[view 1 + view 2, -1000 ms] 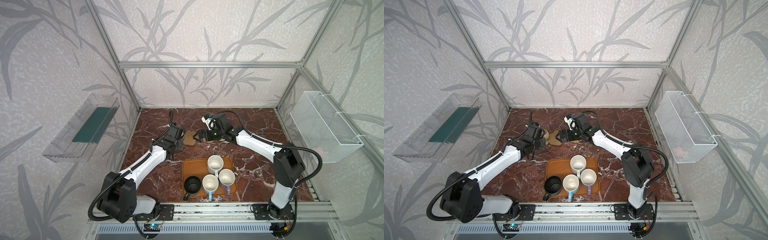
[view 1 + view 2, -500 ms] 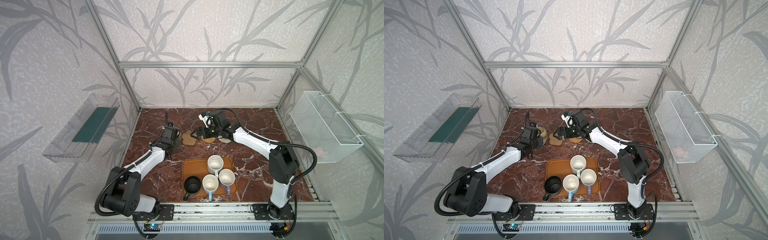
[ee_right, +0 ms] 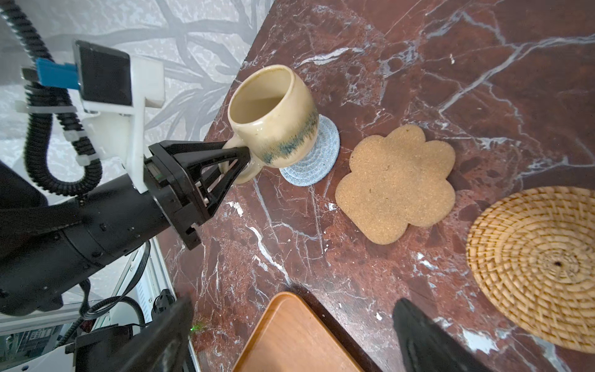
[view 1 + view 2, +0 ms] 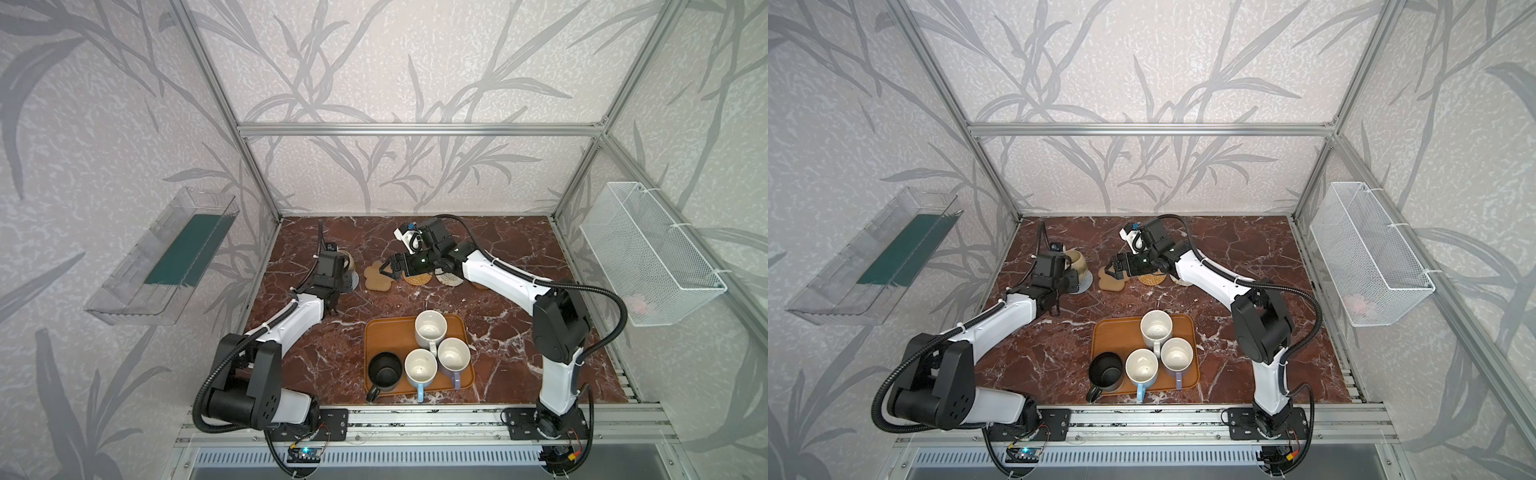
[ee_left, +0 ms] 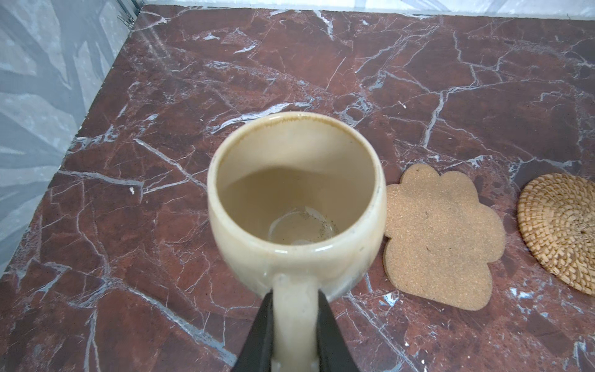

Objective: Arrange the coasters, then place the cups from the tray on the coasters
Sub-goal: 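Lower the cream mug onto the blue knit coaster with left gripper while right gripper hovers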

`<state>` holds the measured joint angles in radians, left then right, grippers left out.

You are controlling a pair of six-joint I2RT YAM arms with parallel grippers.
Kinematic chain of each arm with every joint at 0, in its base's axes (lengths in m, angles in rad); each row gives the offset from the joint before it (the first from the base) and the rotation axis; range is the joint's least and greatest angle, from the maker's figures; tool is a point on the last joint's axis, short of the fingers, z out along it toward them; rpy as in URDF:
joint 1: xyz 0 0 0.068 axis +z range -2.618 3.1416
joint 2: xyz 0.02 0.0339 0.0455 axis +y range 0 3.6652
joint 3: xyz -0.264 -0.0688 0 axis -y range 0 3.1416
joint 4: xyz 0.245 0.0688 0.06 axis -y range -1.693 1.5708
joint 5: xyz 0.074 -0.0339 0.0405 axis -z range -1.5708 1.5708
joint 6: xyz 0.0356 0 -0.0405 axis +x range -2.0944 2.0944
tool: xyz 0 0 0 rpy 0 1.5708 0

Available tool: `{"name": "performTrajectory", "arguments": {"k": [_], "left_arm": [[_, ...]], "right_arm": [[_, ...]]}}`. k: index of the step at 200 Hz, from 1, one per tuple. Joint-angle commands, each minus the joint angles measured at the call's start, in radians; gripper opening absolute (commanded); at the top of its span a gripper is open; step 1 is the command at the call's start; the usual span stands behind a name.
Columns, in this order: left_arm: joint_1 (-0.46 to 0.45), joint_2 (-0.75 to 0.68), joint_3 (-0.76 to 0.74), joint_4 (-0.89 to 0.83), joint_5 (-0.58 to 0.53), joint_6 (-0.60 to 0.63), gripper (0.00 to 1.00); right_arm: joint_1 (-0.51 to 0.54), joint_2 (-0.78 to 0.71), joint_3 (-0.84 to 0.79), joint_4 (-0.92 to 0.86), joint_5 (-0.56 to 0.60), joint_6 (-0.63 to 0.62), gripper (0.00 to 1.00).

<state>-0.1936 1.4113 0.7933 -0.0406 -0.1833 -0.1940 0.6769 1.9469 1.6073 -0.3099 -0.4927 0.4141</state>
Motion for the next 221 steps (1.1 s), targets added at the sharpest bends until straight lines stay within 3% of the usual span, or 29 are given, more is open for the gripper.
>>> {"name": "performTrajectory", "arguments": {"k": [1,101,161,221], "left_arm": [[0.011,0.011,-0.006,0.139,0.004,-0.006,0.0],[0.02,0.029,-0.023,0.122,0.023,-0.018,0.0],[0.014,0.055,0.063,-0.147,0.099,-0.072,0.0],[0.008,0.059,0.049,-0.183,0.124,-0.087,0.13]], "right_arm": [[0.004,0.01,0.03,-0.028,-0.021,-0.016,0.96],[0.004,-0.002,0.03,-0.124,-0.026,-0.046,0.95],[0.004,-0.037,0.005,-0.129,-0.017,-0.047,0.95],[0.004,-0.065,0.001,-0.157,0.0,-0.062,0.95]]}}
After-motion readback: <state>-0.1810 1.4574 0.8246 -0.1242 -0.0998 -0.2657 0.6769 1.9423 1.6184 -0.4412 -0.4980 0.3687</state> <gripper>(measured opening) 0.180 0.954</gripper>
